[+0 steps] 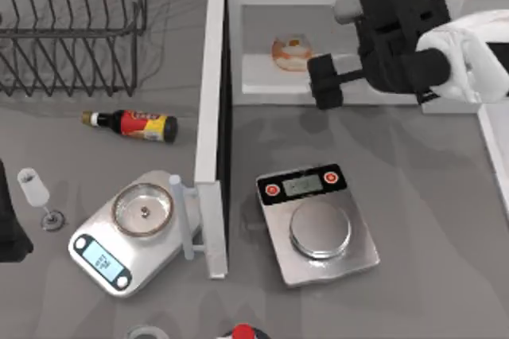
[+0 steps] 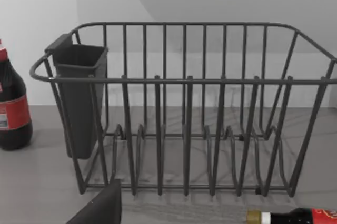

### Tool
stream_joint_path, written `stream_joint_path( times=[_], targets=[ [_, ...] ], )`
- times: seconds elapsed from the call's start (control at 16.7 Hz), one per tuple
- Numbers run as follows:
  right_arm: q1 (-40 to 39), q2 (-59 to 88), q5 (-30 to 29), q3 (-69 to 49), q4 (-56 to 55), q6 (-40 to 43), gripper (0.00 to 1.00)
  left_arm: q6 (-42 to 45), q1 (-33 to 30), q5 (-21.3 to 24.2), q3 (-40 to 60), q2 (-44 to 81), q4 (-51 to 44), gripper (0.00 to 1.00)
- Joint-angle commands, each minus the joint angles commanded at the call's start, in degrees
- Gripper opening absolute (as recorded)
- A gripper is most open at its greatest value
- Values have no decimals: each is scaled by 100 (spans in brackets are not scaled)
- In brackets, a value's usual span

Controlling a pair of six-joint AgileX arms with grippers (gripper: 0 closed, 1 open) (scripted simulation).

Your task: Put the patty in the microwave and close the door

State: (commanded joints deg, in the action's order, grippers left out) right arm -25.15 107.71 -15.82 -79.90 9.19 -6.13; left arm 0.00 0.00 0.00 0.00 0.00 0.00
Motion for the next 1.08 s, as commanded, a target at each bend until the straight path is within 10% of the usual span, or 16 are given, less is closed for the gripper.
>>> stream_joint_path(
  times=[1.08],
  targets=[
    [2373, -10337, 1497, 7661, -758, 569, 100, 0, 0, 0, 0, 0, 0, 100]
  ],
)
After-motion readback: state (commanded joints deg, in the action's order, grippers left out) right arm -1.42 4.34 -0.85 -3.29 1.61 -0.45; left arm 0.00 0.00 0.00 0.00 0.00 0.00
